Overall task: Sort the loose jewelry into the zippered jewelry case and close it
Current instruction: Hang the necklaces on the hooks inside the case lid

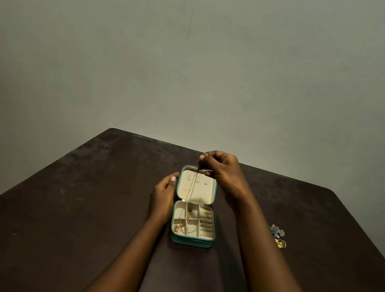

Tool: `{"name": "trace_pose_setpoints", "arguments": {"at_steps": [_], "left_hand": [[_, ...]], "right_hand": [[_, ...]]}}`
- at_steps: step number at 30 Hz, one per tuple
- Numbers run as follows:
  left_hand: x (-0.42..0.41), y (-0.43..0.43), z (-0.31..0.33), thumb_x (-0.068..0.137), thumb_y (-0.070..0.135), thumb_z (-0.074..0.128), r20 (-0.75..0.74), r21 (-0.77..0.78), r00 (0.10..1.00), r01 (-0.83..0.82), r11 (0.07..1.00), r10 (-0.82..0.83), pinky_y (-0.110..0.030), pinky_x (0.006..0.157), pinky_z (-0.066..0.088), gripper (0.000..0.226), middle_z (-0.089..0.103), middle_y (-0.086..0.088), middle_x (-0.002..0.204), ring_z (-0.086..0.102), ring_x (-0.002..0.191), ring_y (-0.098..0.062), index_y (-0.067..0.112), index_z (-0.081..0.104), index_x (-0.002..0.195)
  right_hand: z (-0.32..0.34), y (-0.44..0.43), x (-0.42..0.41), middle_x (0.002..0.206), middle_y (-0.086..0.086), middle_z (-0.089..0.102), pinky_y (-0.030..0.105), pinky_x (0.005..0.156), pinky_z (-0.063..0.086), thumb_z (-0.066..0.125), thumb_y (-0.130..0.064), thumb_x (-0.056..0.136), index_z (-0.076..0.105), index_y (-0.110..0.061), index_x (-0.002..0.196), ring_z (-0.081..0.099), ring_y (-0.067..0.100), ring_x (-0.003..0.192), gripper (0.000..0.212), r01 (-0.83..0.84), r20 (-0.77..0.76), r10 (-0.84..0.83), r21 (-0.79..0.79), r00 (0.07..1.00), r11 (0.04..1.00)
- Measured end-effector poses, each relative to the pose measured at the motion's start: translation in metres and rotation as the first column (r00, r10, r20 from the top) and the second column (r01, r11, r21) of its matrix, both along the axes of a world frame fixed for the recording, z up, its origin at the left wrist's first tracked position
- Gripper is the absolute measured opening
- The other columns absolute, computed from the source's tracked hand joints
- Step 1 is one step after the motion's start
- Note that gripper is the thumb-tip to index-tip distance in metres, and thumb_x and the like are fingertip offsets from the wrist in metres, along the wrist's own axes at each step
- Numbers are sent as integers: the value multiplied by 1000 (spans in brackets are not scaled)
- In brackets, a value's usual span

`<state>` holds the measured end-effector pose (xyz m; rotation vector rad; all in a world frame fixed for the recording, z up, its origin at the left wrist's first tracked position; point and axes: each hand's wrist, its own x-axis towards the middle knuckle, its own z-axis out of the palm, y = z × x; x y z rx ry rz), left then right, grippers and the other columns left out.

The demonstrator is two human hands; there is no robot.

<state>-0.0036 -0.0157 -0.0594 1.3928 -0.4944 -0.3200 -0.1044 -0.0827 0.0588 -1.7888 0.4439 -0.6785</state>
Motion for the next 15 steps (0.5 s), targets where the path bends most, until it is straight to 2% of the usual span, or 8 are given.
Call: {"name": "trace_pose_setpoints", "arguments": {"at_steps": [2, 3, 5, 7, 12, 15], "left_hand": [[-5, 5, 10, 99, 23, 41, 10, -74, 1000, 12, 997, -11, -10, 70, 47, 27, 67, 11, 96, 62, 88, 2, 18, 65, 111], [-7, 8, 13, 98, 25, 42, 17, -113, 999, 42, 993, -40, -10, 71, 48, 27, 69, 9, 96, 64, 88, 1, 18, 66, 108], [-10, 11, 17, 94, 33, 47, 21, -196, 992, 125, 973, -123, -22, 76, 53, 27, 71, -3, 97, 67, 92, -11, 17, 68, 103], [-15, 16, 22, 89, 36, 55, 52, -234, 986, 168, 958, -160, -29, 77, 55, 27, 72, -8, 95, 68, 90, -18, 16, 70, 98], [-28, 28, 42, 81, 1, 65, 108, -243, 981, 184, 952, -162, -12, 61, 49, 7, 70, 5, 75, 65, 69, 2, 7, 68, 84], [-29, 33, 44, 79, 1, 68, 168, -172, 970, 206, 963, -177, -13, 61, 50, 8, 70, 6, 66, 64, 65, 1, 8, 67, 75]], "right_hand": [[5, 0, -5, 77, 3, 63, 21, 65, 47, 55, -13, 92, 62, -12, 79, 60, 10, 71, 14, -33, -15, 33, -16, 999, 999], [8, 1, -7, 77, 3, 63, 20, 64, 48, 54, -13, 92, 62, -12, 80, 60, 10, 72, 14, -50, -20, 49, -22, 999, 999], [14, 1, -12, 79, 3, 64, 15, 61, 49, 53, -13, 93, 62, -12, 80, 61, 10, 73, 15, -67, -20, 67, -33, 998, 997], [19, 4, -15, 79, 1, 65, 16, 63, 47, 51, -14, 93, 60, -14, 80, 62, 8, 74, 16, -64, -21, 63, -46, 998, 997], [28, 8, -18, 77, -1, 65, 24, 70, 44, 51, -15, 94, 58, -16, 79, 63, 5, 71, 16, -59, -7, 59, -76, 998, 995], [34, 12, -20, 76, 1, 64, 24, 68, 45, 51, -14, 94, 57, -16, 77, 62, 9, 70, 18, -55, -5, 55, -97, 998, 994]]}}
